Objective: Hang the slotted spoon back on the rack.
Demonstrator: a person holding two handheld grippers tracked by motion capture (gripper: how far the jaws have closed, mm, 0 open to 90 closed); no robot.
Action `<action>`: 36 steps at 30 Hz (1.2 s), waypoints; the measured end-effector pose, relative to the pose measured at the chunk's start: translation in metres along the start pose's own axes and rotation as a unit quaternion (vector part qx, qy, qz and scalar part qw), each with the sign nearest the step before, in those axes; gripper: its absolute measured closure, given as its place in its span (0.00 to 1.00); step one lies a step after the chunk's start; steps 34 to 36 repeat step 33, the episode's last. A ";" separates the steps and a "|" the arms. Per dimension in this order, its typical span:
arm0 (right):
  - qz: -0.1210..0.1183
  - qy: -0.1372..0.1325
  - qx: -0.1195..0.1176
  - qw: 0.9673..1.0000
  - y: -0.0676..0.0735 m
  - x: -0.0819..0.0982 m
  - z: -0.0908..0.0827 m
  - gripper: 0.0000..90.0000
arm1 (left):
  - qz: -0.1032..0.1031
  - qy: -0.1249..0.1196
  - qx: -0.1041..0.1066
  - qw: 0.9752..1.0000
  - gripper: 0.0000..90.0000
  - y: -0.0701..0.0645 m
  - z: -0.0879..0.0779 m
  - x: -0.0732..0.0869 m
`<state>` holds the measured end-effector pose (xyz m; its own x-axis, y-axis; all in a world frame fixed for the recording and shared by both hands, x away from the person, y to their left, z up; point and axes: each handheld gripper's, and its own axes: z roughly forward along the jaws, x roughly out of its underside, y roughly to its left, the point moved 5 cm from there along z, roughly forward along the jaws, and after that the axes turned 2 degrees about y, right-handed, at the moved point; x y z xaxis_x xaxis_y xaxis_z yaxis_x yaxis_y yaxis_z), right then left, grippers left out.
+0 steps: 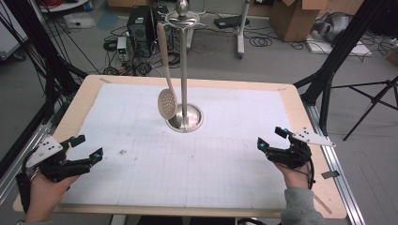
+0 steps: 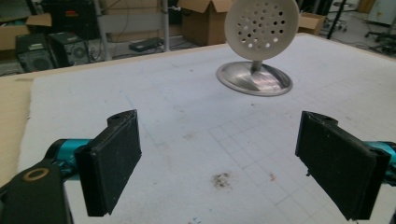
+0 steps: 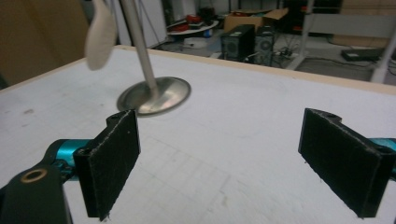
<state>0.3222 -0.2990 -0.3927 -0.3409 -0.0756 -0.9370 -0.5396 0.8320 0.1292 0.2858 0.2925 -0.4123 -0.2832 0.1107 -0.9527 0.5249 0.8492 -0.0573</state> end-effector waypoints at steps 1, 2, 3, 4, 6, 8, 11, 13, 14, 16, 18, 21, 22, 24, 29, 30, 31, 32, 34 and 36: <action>0.004 -0.001 0.007 1.000 -0.002 0.004 -0.002 0.13 | -0.004 0.000 -0.003 1.000 0.16 0.002 -0.001 0.002; 0.007 0.001 0.015 1.000 -0.004 0.009 -0.004 0.13 | -0.007 0.001 -0.006 1.000 0.16 0.003 -0.002 0.004; 0.008 0.005 0.024 1.000 -0.007 0.014 -0.006 0.13 | -0.011 -0.001 -0.006 1.000 0.16 0.004 -0.002 0.006; 0.009 0.015 0.043 0.999 -0.009 0.020 -0.008 0.12 | -0.015 -0.005 -0.008 1.000 0.16 0.004 -0.002 0.008; 0.013 0.017 0.057 0.998 -0.012 0.025 -0.009 0.12 | -0.016 -0.005 -0.014 1.000 0.16 0.005 -0.002 0.009; 0.016 0.012 0.066 0.998 -0.014 0.027 -0.012 0.12 | -0.013 -0.009 -0.017 1.000 0.16 0.004 -0.003 0.008; 0.021 -0.005 0.086 0.996 -0.017 0.027 -0.019 0.12 | -0.005 -0.008 -0.028 1.000 0.16 0.003 -0.006 0.011; 0.023 -0.020 0.099 0.995 -0.019 0.027 -0.025 0.12 | -0.007 -0.006 -0.032 0.999 0.16 0.003 -0.009 0.015; 0.027 -0.024 0.104 0.994 -0.019 0.027 -0.028 0.12 | -0.006 -0.005 -0.032 0.999 0.16 0.003 -0.011 0.017; 0.024 -0.039 0.113 0.993 -0.019 0.030 -0.036 0.12 | -0.012 -0.004 -0.036 0.999 0.16 0.005 -0.014 0.021; 0.022 -0.044 0.129 0.990 -0.019 0.034 -0.043 0.12 | -0.010 -0.003 -0.045 0.999 0.16 0.005 -0.017 0.023; 0.031 -0.049 0.149 0.987 -0.021 0.038 -0.054 0.12 | 0.000 0.001 -0.058 0.998 0.16 0.004 -0.024 0.025; 0.033 -0.051 0.155 0.986 -0.021 0.039 -0.058 0.12 | 0.002 0.002 -0.064 0.998 0.16 0.004 -0.027 0.026; 0.036 -0.061 0.162 0.984 -0.021 0.040 -0.065 0.12 | -0.001 -0.002 -0.071 0.997 0.16 0.003 -0.033 0.028; 0.038 -0.059 0.162 0.984 -0.022 0.042 -0.066 0.12 | -0.009 -0.017 -0.085 0.996 0.16 0.005 -0.037 0.026; 0.037 -0.058 0.161 0.985 -0.021 0.043 -0.065 0.12 | -0.008 -0.019 -0.084 0.996 0.16 0.005 -0.036 0.026; 0.030 -0.056 0.159 0.985 -0.020 0.042 -0.062 0.12 | -0.012 -0.019 -0.077 0.997 0.16 0.004 -0.034 0.026; 0.030 -0.053 0.154 0.986 -0.019 0.042 -0.060 0.12 | -0.014 -0.018 -0.071 0.997 0.16 0.003 -0.032 0.026; 0.025 -0.049 0.149 0.987 -0.018 0.042 -0.058 0.12 | -0.014 -0.018 -0.068 0.997 0.16 0.002 -0.030 0.025; 0.025 -0.049 0.149 0.987 -0.018 0.042 -0.058 0.12 | -0.014 -0.018 -0.068 0.997 0.16 0.002 -0.030 0.025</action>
